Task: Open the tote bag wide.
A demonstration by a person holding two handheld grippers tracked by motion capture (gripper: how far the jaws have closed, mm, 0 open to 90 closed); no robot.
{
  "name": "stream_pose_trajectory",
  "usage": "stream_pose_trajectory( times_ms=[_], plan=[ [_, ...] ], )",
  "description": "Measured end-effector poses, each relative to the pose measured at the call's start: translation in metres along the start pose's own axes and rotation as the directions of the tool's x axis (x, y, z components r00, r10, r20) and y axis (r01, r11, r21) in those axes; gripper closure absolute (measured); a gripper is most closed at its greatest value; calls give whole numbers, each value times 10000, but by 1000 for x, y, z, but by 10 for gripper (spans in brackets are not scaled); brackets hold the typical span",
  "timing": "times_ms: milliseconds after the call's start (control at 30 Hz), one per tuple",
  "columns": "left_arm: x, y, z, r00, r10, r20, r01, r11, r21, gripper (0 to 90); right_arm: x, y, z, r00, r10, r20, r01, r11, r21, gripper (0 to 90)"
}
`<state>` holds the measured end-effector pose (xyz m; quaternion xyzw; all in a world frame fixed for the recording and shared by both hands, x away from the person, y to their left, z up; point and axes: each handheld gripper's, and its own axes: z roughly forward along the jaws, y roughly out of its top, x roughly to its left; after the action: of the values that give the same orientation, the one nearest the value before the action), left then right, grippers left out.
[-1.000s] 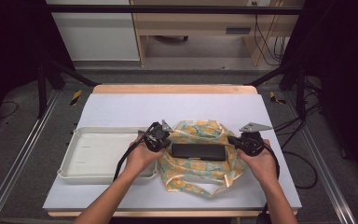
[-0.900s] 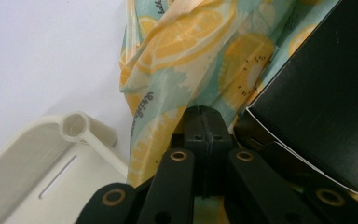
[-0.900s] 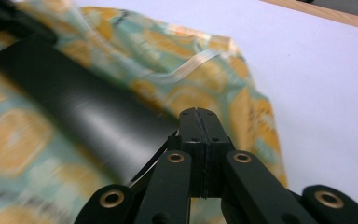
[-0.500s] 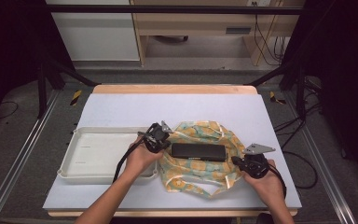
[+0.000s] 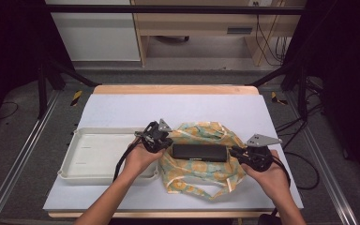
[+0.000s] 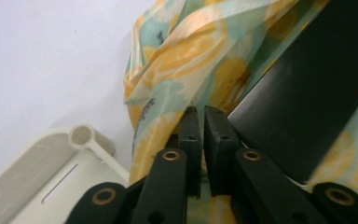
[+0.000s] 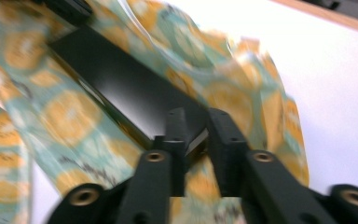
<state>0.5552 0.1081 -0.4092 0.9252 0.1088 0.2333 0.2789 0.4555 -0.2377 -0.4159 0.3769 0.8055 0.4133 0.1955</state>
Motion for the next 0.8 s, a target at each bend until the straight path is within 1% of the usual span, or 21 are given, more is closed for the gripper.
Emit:
stream_pose_trajectory(
  times_ms=[33, 100, 133, 167, 200, 233, 300, 367, 400, 467, 500, 567, 633, 700, 767, 800],
  plan=[
    [-1, 1, -3, 10000, -52, 33, 53, 9998, -187, 823, -1, 5, 0, 9998, -29, -182, 29, 10000, -30, 700],
    [-4, 2, -10, 9998, -87, -176, 78, 9989, -463, 738, -3, 13, 3, 9973, 67, -730, -75, 9999, -107, 600],
    [-6, 3, -14, 9997, -203, -148, 193, 9976, -659, 704, -5, 17, 5, 9944, -159, -1044, 161, 9999, 8, 566],
    [-6, 3, -16, 9996, -247, -145, 236, 9968, -763, 666, -6, 22, 8, 9896, -384, -1389, 405, 9991, 124, 521],
    [-7, 4, -19, 9994, -313, -123, 300, 9954, -914, 640, -7, 25, 10, 9876, -427, -1511, 457, 9988, 167, 493],
    [-7, 5, -23, 9993, -373, -52, 365, 9938, -1049, 613, -8, 28, 12, 9858, -369, -1636, 419, 9987, 275, 464],
    [-9, 7, -30, 9988, -482, 39, 483, 9906, -1279, 584, -11, 33, 18, 9818, -335, -1870, 421, 9982, 424, 417],
    [-10, 8, -34, 9989, -468, 29, 467, 9889, -1407, 542, -13, 37, 24, 9793, -258, -2005, 410, 9966, 721, 400],
    [-10, 9, -37, 9989, -473, 10, 469, 9885, -1440, 522, -13, 38, 26, 9781, -301, -2060, 469, 9959, 771, 401],
    [-11, 8, -40, 9985, -536, 130, 550, 9859, -1580, 482, -13, 39, 30, 9773, -482, -2065, 666, 9943, 833, 396],
    [-10, 8, -42, 9987, -494, 92, 502, 9861, -1583, 466, -12, 39, 33, 9768, -614, -2052, 794, 9936, 809, 387],
    [-9, 6, -45, 9989, -460, 23, 458, 9874, -1517, 425, -12, 39, 36, 9760, -612, -2091, 850, 9906, 1067, 373],
    [-6, 2, -47, 9991, -413, 51, 416, 9886, -1448, 377, -12, 38, 40, 9750, -730, -2099, 985, 9887, 1134, 360],
    [-3, -3, -50, 9994, -321, 88, 330, 9907, -1321, 337, -12, 38, 42, 9769, -736, -2008, 1017, 9858, 1333, 338],
    [0, -9, -53, 9996, -242, 115, 254, 9926, -1186, 297, -13, 39, 43, 9775, -933, -1893, 1226, 9812, 1493, 323],
    [1, -12, -54, 9997, -235, 94, 244, 9934, -1122, 289, -13, 38, 44, 9765, -951, -1936, 1256, 9804, 1518, 310]
  ],
)
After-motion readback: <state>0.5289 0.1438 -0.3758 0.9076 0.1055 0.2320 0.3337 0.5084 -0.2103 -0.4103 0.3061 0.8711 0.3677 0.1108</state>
